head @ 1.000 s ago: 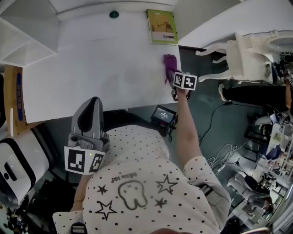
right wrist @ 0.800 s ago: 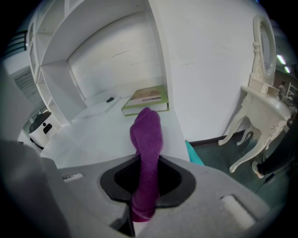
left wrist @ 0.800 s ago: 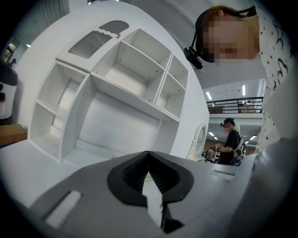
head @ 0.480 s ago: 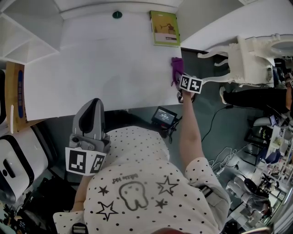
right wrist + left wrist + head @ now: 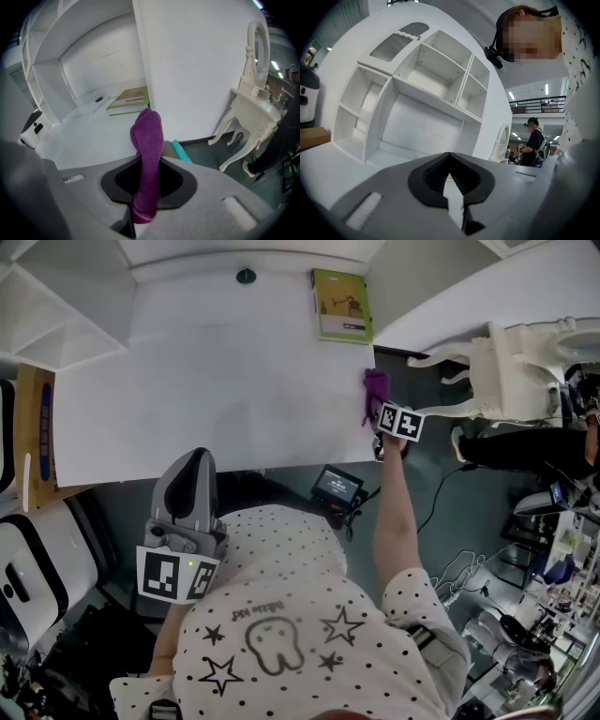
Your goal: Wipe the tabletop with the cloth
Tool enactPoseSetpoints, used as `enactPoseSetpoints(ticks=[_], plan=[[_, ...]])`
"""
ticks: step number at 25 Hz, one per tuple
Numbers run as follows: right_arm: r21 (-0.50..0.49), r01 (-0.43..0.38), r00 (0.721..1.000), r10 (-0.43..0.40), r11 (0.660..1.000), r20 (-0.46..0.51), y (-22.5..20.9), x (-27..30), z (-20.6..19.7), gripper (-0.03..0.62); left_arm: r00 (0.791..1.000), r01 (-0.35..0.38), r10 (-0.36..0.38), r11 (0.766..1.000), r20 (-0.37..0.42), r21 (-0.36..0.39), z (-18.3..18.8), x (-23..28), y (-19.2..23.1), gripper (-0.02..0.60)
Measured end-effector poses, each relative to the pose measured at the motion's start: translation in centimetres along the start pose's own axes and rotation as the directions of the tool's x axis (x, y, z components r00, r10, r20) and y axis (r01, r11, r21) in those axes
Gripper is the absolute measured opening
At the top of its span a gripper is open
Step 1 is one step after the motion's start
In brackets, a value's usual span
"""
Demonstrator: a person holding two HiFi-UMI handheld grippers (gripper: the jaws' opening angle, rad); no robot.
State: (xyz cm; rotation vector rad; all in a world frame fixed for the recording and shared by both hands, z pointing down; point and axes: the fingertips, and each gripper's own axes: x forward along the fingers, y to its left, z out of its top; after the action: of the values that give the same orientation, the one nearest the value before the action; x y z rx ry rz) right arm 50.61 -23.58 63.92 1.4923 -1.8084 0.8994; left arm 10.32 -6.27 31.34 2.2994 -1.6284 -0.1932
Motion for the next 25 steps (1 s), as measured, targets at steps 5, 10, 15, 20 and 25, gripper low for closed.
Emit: enactPoseSetpoints(ticks=[5, 10, 15, 20, 25], plan=[[0.005, 0.020, 1.000, -0.020, 1.000, -0.002, -0.3, 0.0, 0.0, 0.064, 1.000, -0.009, 0.009, 1.000, 0.008, -0.004, 0.0, -0.4, 0.1, -0.005], [0.007, 0.060, 0.998, -0.060, 0.998, -0.007, -0.7, 0.1, 0.3, 0.064, 0.999, -0.038, 0.039, 0.999, 0.010, -0.016, -0.2, -1.3, 0.7, -0.005], [0.061, 0.081, 0.993, -0.086, 0.995, 0.087, 0.4, -2.0, 1.4, 0.064, 0.998, -0.062, 0.063, 0.998, 0.025, -0.025, -0.4, -2.7, 1.6, -0.005], [0.107, -0.014, 0.976, -0.010, 0.994, 0.216, 6.4, -5.6, 2.3, 0.064, 0.999, -0.022, 0.022, 0.999, 0.022, -0.037, -0.5, -3.8, 2.2, -0.005], [0.053, -0.121, 0.963, 0.104, 0.991, 0.249, 16.5, -8.7, 1.0, 0.064, 0.999, 0.032, -0.032, 0.998, 0.016, -0.044, -0.1, -5.3, 3.2, -0.005]])
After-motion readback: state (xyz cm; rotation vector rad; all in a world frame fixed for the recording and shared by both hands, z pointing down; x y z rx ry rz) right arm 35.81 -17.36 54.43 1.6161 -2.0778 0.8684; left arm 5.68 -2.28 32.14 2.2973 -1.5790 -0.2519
